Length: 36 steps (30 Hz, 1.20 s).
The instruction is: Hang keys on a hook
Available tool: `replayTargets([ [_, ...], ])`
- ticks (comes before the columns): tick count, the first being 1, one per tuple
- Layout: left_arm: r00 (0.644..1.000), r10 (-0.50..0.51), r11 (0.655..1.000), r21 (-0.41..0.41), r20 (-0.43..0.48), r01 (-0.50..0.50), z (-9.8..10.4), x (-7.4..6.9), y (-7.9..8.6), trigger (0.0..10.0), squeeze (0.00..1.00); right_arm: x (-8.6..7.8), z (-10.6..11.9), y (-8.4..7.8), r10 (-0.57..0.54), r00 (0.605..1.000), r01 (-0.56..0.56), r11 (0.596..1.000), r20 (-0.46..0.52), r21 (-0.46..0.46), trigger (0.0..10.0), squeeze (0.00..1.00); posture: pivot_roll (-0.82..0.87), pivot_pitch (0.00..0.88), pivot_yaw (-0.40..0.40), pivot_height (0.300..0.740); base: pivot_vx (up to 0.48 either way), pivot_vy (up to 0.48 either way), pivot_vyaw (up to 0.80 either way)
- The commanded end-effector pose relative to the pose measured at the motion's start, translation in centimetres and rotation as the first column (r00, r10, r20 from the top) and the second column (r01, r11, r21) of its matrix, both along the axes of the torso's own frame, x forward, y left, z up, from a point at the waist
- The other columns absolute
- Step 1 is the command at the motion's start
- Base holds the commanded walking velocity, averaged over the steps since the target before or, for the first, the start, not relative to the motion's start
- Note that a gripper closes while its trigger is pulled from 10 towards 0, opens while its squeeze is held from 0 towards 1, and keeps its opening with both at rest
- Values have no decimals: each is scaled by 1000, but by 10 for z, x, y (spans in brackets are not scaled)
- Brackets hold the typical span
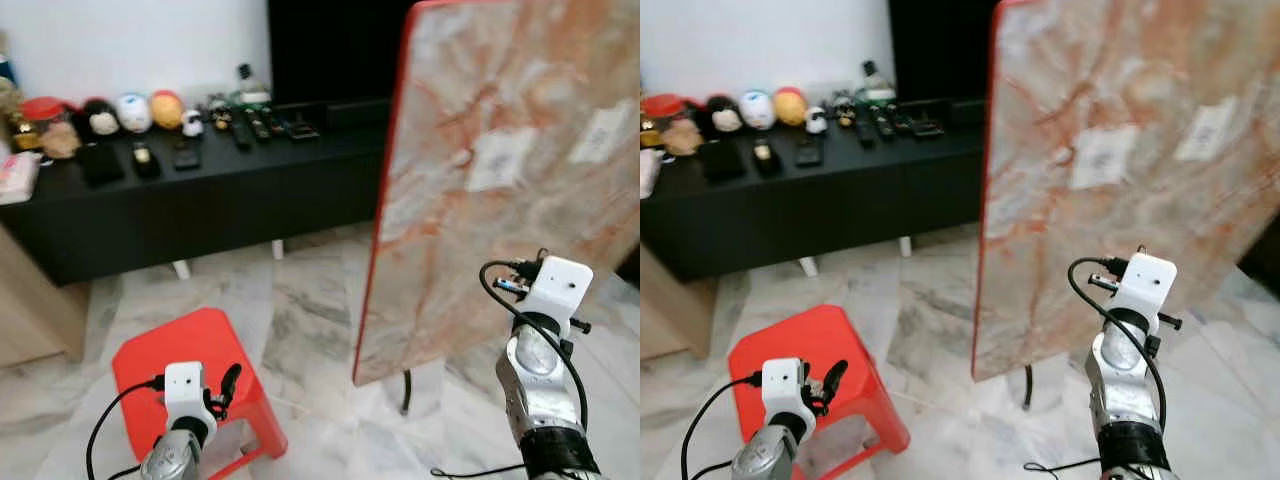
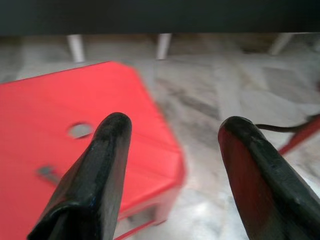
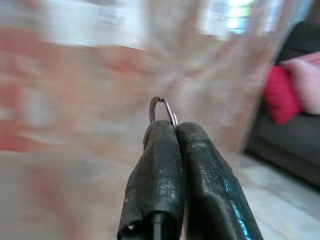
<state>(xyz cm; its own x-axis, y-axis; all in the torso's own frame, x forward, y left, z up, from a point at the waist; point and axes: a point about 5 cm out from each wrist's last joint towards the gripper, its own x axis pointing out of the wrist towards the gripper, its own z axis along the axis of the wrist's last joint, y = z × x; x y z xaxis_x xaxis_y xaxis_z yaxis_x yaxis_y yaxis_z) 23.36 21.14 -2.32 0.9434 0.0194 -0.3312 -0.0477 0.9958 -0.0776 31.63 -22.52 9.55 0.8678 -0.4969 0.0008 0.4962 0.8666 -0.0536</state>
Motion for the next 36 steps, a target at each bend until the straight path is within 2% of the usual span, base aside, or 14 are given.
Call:
replayTargets([
  [1,1000,1,1000,-19,-4,-1,0,2,-3,10000,0,-1,1,-5,-19,1000,19,1000,5,1,10000,0,-25,23,-50,740,319,0,0],
  [10,1000,-2,1000,-22,-4,2,0,2,-3,10000,0,-2,-5,-4,-57,998,58,997,-13,42,10000,0,-24,23,-49,740,319,0,0],
  [13,1000,2,1000,-19,-5,-2,0,2,-2,10000,0,-4,-9,-5,-66,998,68,995,-24,76,10000,0,-21,20,-49,740,192,0,-756],
  [17,1000,5,1000,-19,-7,-6,0,1,-2,10000,0,-5,-10,-4,-61,998,63,996,-25,69,10000,0,-21,20,-49,740,0,0,-738],
  [20,1000,5,1000,-18,-9,-5,-1,1,-2,10000,0,-5,-8,-3,-60,998,60,996,-9,65,10000,0,-20,22,-48,740,0,0,0],
  [27,1000,4,1000,-15,-11,-4,-1,0,-2,10000,0,-3,-2,1,-34,999,33,999,12,16,10000,0,-20,28,-47,740,0,0,0],
  [30,1000,4,1000,-14,-12,-5,-1,0,-2,10000,0,-3,3,3,-12,1000,13,998,26,-55,10000,0,-20,29,-48,740,0,0,0],
  [36,1000,-4,1000,-8,-15,4,-2,0,-3,10000,0,0,12,3,-4,998,10,994,56,-110,10000,0,-20,29,-48,740,0,0,0],
])
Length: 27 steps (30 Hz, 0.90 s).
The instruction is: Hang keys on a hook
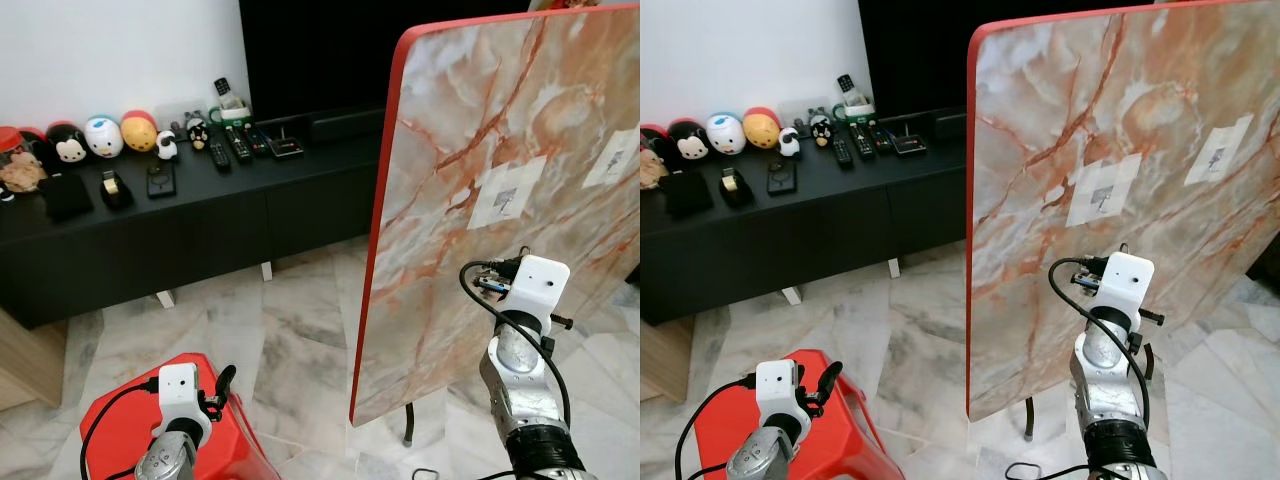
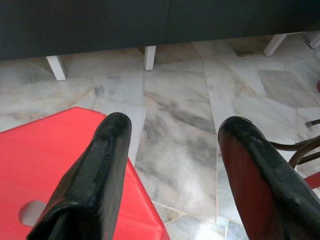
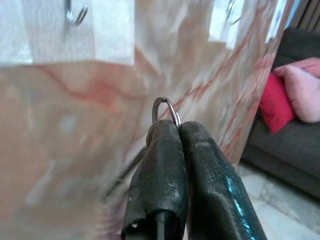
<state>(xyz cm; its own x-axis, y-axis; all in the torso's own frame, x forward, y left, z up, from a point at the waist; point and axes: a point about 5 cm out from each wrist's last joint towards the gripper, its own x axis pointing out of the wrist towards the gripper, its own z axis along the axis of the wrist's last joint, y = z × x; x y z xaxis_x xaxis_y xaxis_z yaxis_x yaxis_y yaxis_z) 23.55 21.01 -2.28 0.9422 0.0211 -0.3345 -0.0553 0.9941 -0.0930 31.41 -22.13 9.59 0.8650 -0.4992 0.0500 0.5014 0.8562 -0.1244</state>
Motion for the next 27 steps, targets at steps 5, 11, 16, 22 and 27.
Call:
replayTargets([
  [5,1000,-15,1000,8,-11,15,-2,-2,-2,10000,0,3,22,1,6,997,2,995,76,-99,10000,0,-21,35,-46,740,0,0,0],
  [11,1000,-18,1000,11,-10,18,-2,-1,-2,10000,0,6,36,6,33,994,-6,971,108,-239,10000,0,-23,34,-45,740,0,0,0],
  [16,1000,-17,1000,12,-10,17,-1,-1,-2,10000,0,6,42,10,43,993,-5,945,109,-327,10000,0,-19,32,-46,740,0,0,0],
  [22,1000,-19,1000,13,-11,19,-2,-1,-2,10000,0,5,41,11,38,994,-3,945,102,-326,10000,0,-19,29,-45,740,0,0,0],
  [27,1000,-29,999,17,-11,29,-1,-1,-2,10000,0,4,38,12,34,997,-7,937,71,-349,10000,0,-22,20,-39,740,0,0,0],
])
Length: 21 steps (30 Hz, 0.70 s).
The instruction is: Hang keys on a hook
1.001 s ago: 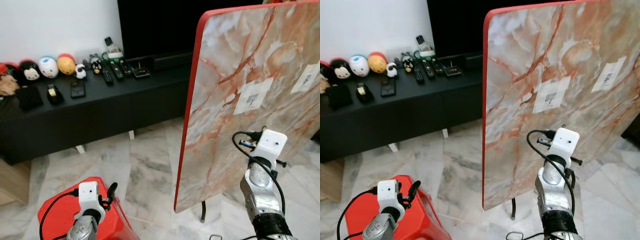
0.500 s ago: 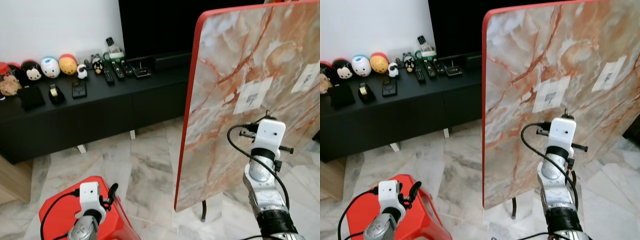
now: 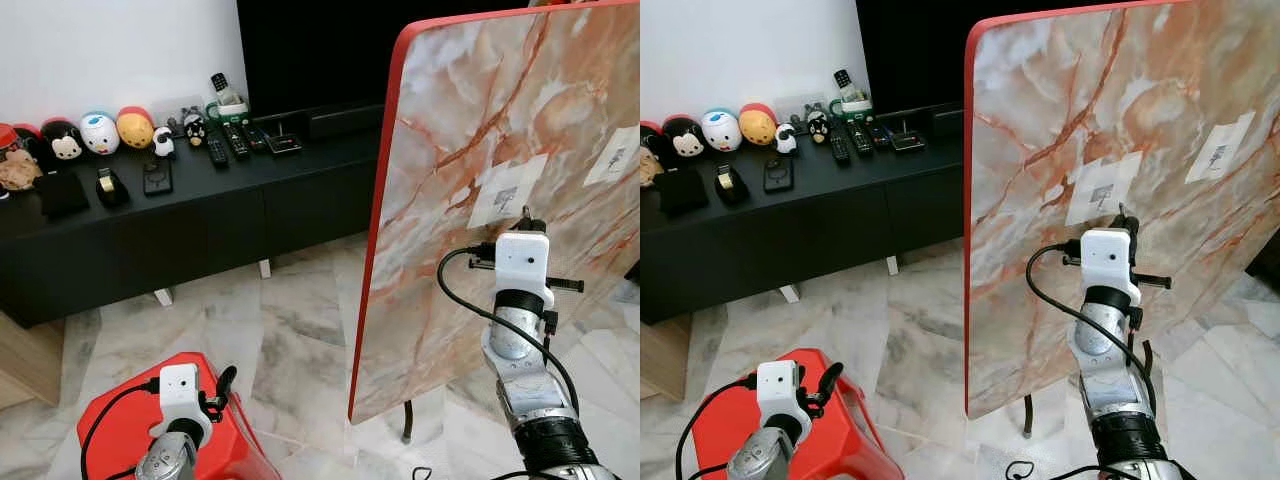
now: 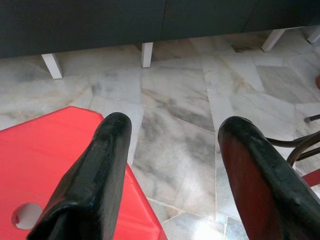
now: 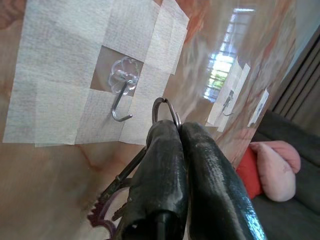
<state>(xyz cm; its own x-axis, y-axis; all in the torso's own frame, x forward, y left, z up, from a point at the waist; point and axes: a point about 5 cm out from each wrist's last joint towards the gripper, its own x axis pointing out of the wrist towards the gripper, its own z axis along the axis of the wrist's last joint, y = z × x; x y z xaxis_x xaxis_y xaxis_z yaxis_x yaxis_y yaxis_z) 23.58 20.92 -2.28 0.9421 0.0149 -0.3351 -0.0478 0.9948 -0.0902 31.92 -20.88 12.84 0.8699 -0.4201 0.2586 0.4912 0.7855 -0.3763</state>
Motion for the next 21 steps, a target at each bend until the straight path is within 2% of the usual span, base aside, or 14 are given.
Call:
replayTargets([
  [1,1000,-21,1000,14,-11,21,-2,-2,-1,10000,0,-1,5,0,-6,1000,7,1000,19,-17,10000,0,-22,20,-39,740,0,0,0],
  [6,999,-31,999,15,-11,31,-1,-1,-2,10000,0,0,7,1,4,1000,-4,994,3,-110,10000,0,-23,13,-36,740,0,0,0],
  [21,999,-38,999,7,-4,38,-1,1,-6,10000,0,1,5,4,-1,999,-4,991,-39,-134,10000,0,-25,4,-37,740,0,0,0],
])
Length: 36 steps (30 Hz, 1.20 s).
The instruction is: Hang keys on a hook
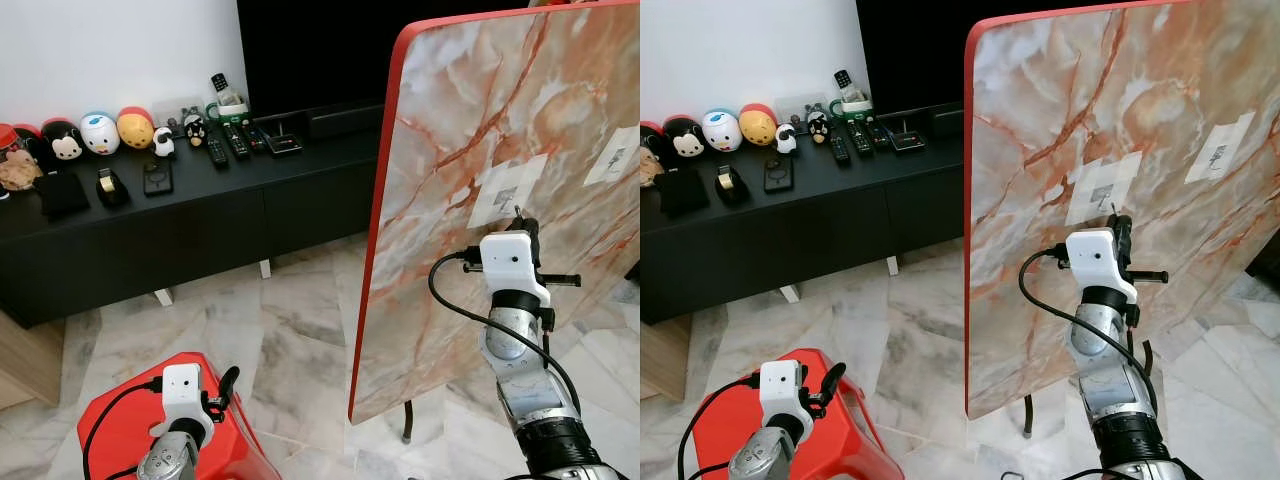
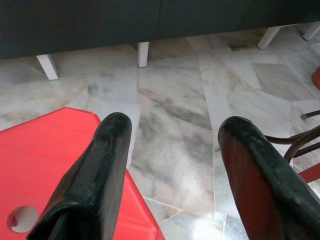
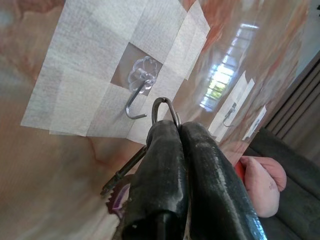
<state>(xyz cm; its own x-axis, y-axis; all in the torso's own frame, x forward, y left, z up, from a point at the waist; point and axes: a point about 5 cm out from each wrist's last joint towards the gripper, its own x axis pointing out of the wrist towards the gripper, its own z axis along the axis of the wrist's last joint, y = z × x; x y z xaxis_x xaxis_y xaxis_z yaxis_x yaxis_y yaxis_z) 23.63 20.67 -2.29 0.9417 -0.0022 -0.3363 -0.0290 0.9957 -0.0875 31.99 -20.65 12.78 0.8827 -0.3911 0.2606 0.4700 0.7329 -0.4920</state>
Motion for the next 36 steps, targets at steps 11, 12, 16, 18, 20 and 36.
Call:
replayTargets([
  [11,1000,-18,1000,3,-4,18,-2,-2,-4,10000,0,3,4,4,21,999,-23,997,-26,-69,10000,0,-23,8,-39,740,0,0,0],
  [12,1000,-19,1000,4,-5,19,-2,-2,-4,10000,0,3,4,5,23,999,-25,997,-28,-76,10000,0,-23,9,-40,740,0,0,0],
  [16,1000,-17,1000,3,-5,17,-2,-2,-4,10000,0,3,4,5,18,999,-21,997,-31,-79,10000,0,-22,11,-41,740,0,0,0],
  [18,1000,-18,1000,3,-5,18,-2,-2,-4,10000,0,2,4,4,16,999,-19,997,-35,-80,10000,0,-24,12,-41,740,0,0,0],
  [20,1000,-18,1000,3,-6,18,-2,-2,-4,10000,0,2,3,4,14,999,-17,997,-36,-77,10000,0,-25,14,-41,740,0,0,0],
  [36,1000,-10,1000,0,-13,10,-3,-3,-4,10000,0,0,1,6,72,997,-72,997,-30,-6,10000,941,-25,16,-42,740,0,0,0],
])
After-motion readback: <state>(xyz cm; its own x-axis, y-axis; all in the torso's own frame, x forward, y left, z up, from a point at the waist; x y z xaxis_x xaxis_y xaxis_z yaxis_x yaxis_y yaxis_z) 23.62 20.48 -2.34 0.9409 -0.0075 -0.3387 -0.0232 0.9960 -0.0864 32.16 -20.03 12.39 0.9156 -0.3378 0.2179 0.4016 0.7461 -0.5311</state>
